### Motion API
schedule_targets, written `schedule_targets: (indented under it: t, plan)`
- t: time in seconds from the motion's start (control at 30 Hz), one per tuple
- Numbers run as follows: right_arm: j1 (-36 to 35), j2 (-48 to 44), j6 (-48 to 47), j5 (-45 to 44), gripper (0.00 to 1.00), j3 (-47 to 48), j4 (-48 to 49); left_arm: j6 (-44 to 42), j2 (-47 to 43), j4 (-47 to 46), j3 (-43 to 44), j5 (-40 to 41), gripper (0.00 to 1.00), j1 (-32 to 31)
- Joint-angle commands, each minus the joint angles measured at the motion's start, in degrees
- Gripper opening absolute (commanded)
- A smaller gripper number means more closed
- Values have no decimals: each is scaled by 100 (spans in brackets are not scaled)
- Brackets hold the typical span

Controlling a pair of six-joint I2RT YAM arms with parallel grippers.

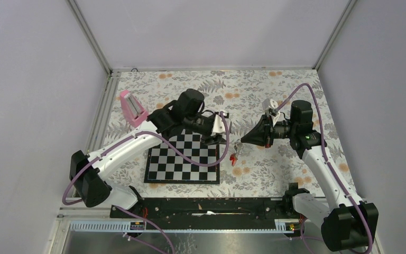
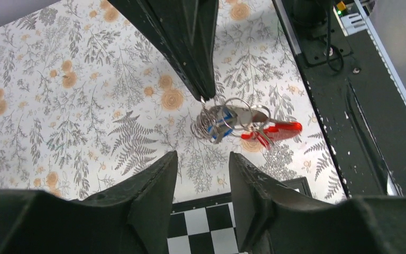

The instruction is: Put the keys on the keyring

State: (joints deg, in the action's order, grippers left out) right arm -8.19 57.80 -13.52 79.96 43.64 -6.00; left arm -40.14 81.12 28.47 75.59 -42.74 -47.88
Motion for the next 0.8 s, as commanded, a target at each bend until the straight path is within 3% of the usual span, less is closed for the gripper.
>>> schedule_targets:
  t: [0.0,0.23,0.57,0.77]
  plan:
    - [25,-101,-21,336,0,201,64,379,148,-784,-67,-144,46,-2]
    - [27,-84,130,327,0,171,214,382,198,-843,-244,-575,42,-35]
    - [27,-92,380,327,0,37,494,547,358,-1021,-271,-483,39,-168]
    - [28,-109,411,318,0,-15,538,582,408,-1063,-280,-419,32,-246]
